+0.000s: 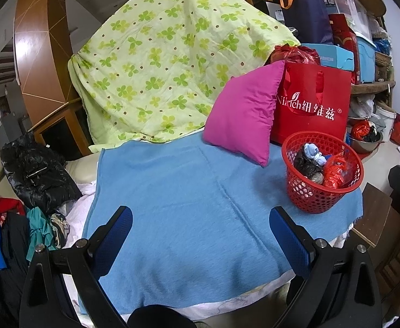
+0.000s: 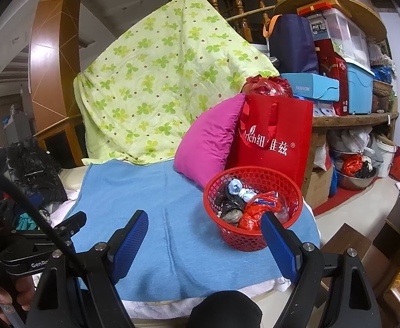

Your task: Collect trash

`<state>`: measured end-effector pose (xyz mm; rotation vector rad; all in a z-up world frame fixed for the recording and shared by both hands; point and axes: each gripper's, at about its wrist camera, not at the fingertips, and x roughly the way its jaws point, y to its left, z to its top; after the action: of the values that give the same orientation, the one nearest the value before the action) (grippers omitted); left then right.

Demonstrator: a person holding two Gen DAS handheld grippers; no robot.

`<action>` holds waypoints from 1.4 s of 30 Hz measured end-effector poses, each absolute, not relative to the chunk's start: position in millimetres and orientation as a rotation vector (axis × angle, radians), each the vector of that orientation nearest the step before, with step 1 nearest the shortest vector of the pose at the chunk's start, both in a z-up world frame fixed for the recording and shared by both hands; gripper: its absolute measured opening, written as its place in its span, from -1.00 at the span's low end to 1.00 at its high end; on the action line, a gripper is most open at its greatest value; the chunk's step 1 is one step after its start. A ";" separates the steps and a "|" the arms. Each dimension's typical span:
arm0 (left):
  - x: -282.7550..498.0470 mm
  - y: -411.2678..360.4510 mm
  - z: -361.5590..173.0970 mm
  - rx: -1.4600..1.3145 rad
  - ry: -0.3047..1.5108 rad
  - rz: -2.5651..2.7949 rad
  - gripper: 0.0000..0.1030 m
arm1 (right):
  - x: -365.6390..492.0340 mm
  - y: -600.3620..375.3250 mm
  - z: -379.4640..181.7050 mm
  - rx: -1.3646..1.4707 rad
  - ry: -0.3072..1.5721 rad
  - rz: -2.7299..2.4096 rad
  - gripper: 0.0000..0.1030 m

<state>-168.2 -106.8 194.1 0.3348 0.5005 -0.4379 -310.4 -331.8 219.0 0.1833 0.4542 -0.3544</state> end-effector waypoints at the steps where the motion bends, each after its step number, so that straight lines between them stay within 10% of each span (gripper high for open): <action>1: -167.7 -105.8 193.9 0.334 0.501 -0.436 0.94 | -310.6 -331.0 219.6 0.183 0.451 -0.355 0.68; 42: -145.6 -71.9 182.4 0.254 0.548 -0.392 0.94 | -285.1 -298.3 221.1 0.129 0.465 -0.320 0.68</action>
<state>-145.6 -71.9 182.4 0.2536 0.5476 -0.3921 -285.1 -298.3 221.1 0.1286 0.4652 -0.3197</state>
